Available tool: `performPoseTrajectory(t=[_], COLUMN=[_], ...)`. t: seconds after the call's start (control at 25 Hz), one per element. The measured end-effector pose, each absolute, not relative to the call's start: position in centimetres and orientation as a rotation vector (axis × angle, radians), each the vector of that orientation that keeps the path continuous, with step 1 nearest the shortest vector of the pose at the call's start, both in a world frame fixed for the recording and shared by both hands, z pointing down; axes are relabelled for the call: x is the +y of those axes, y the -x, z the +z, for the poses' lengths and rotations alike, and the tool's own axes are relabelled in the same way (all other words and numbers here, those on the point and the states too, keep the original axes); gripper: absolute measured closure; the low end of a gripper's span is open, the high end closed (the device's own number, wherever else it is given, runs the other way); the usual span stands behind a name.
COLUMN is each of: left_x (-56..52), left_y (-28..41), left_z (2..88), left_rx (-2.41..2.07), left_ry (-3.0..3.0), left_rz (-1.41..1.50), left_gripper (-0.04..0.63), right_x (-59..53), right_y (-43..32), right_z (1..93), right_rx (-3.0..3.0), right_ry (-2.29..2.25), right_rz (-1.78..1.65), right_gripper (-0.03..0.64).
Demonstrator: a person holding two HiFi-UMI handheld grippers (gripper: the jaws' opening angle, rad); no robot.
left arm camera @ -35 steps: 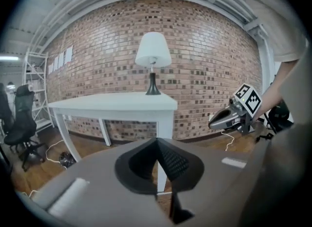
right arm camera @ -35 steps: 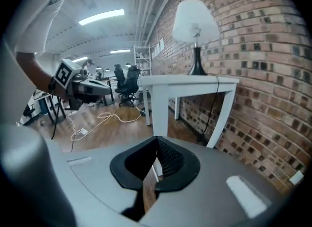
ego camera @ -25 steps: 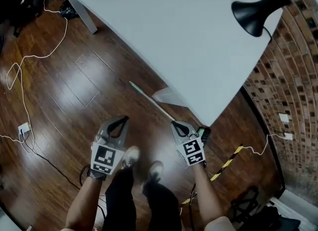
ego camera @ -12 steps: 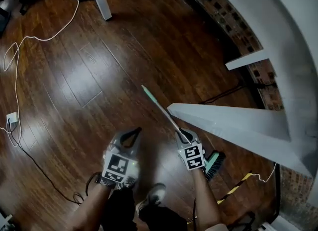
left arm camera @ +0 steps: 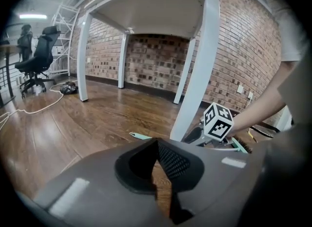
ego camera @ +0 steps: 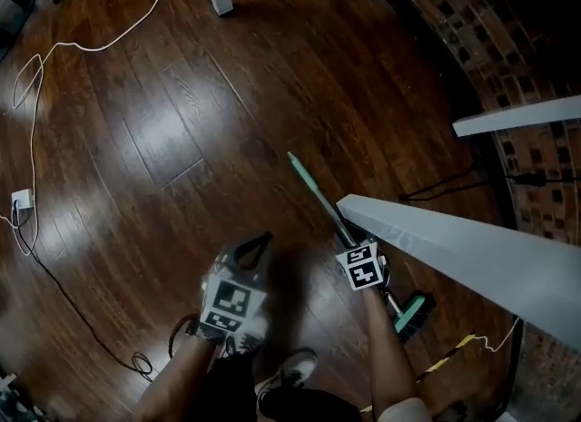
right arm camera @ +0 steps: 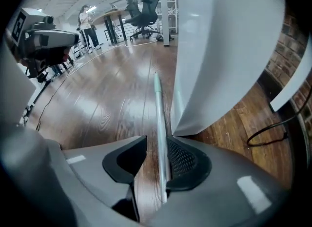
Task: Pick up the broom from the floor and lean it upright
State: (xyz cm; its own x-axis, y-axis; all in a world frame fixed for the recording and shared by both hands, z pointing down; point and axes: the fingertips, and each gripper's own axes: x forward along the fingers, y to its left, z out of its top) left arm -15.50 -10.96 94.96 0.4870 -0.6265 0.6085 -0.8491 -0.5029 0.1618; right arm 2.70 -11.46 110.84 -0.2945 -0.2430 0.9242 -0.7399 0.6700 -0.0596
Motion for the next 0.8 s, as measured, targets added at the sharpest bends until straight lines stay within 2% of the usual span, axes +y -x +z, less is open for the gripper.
performPoseTrajectory(t=[0.24,0.36,0.48,0.8], left_x=[-10.5,-10.1,-9.8,-9.0], left_y=[15.1,15.0,15.1,15.3], left_z=[95.0,94.8,94.2,88.7], left_rx=[-1.193,-1.166,-1.146,-1.154], left_ry=[-2.29,-2.307,-2.335,-2.326], left_rz=[0.668,0.67,0.697,0.707], left_gripper=[0.594,0.594,0.594,0.594], right_x=[-11.6,-11.2,-10.6,-7.6], right_y=[-2.9,-2.9,-2.7,-2.6], right_z=[113.6,114.3,114.2,107.0], right_rx=[-1.725,-1.682,-1.669,-1.738], right_ry=[-0.682,-0.621,-0.579,-0.583], right_rz=[0.564,0.565,0.564,0.543], right_gripper=[0.456,0.515,0.526,0.526])
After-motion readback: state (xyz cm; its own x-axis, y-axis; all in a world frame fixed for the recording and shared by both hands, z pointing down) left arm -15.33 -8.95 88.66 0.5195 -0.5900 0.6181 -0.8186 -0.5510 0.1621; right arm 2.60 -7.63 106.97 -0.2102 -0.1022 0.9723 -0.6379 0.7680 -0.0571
